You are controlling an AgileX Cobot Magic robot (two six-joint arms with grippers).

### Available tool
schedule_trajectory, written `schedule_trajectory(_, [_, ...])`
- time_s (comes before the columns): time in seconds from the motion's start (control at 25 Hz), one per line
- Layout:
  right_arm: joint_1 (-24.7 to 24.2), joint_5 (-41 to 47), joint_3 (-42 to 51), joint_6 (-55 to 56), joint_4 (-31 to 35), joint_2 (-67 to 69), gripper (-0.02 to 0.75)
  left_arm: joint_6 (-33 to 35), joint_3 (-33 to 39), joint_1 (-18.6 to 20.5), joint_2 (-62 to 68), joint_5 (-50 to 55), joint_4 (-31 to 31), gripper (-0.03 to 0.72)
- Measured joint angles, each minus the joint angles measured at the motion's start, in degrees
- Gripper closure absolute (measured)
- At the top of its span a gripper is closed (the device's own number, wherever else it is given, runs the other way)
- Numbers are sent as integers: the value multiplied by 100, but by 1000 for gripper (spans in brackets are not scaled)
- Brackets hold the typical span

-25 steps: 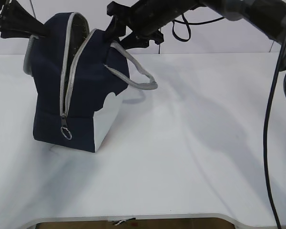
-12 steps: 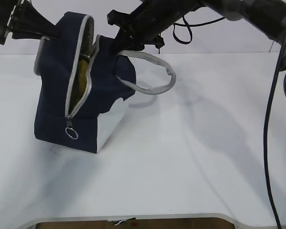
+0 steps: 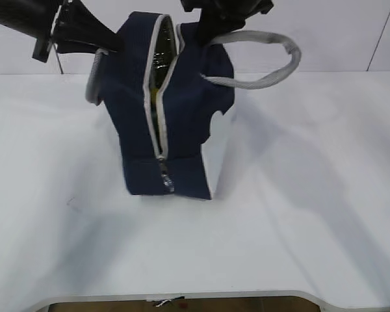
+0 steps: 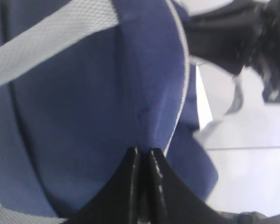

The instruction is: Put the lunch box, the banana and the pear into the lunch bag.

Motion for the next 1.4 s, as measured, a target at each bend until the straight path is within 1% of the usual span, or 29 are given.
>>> schedule_trajectory(0.12, [-24,22,0,0,-523,-112,698,-24,0,-288,4,-37,-48,685])
schedule_trajectory(0.28, [-32,34,51,0,-622,-123,698,-35,0,-523,13,-240,-28,685])
schedule_trajectory(0.52, [-32,34,277,0,-656,-123,698,-56,0,-523,57,-548,-23,685])
schedule_trajectory(0.76, [-32,24,345,0,-656,-123,697,-56,0,-532,268,-575,-108,685])
schedule_trajectory(0.96, [-32,24,345,12,-656,-123,675,-56,0,-532,416,-575,-158,677])
schedule_trajectory(1.08, [-32,16,345,12,-656,-123,622,-56,0,-532,419,-534,-158,639])
schedule_trajectory(1.16, [-32,16,345,12,-656,-123,556,-56,0,-532,419,-488,-158,581])
schedule_trajectory(1.32, [-32,3,345,22,-656,-123,374,-56,0,-532,419,-284,-158,467])
schedule_trajectory(1.4, [-32,3,345,32,-656,-174,317,-56,0,-502,419,-158,-158,438])
